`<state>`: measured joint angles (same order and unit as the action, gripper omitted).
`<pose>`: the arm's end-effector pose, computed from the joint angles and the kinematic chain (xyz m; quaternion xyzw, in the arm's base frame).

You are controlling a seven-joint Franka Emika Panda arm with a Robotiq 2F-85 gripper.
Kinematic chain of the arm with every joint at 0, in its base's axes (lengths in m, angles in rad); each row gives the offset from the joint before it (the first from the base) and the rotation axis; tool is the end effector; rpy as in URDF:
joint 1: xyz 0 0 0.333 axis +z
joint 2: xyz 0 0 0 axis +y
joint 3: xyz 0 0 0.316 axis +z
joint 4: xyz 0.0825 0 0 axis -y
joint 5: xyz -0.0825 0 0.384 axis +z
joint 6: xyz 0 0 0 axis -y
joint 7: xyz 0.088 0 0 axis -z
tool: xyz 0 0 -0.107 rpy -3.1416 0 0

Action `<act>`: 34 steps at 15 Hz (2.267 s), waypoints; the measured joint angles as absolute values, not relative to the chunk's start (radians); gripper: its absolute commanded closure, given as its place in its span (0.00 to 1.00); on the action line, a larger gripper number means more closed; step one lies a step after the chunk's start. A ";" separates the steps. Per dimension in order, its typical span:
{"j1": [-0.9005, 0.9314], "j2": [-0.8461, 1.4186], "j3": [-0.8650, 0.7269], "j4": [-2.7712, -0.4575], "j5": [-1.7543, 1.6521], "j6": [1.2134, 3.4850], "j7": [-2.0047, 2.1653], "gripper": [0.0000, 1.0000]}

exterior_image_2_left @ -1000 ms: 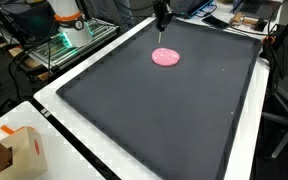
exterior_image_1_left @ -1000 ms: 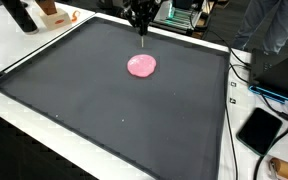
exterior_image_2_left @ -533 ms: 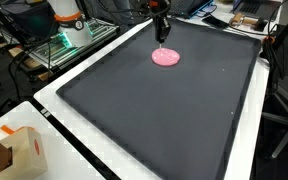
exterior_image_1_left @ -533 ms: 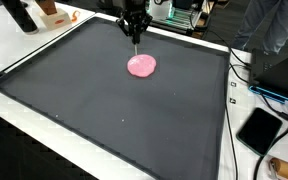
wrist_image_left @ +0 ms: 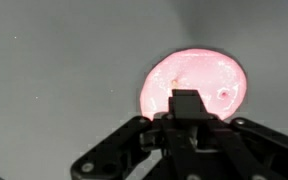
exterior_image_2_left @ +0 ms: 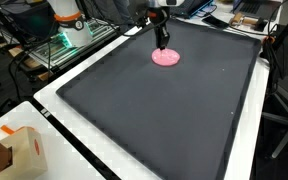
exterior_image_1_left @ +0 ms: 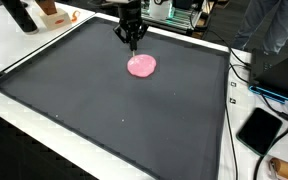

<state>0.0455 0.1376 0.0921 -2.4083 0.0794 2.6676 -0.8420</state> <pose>0.5046 0.0679 0.2678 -0.8964 -0.4383 -0.0663 0.0039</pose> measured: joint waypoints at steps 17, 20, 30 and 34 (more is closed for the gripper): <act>0.005 0.181 0.129 -2.393 0.183 2.685 -0.927 0.97; 0.005 0.181 0.129 -2.392 0.173 2.685 -0.923 0.97; 0.007 0.179 0.130 -2.385 0.098 2.662 -0.875 0.97; 0.007 0.171 0.130 -2.378 0.092 2.638 -0.872 0.97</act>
<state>0.0070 0.1711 0.1298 -2.3778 0.0916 2.6380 -0.8722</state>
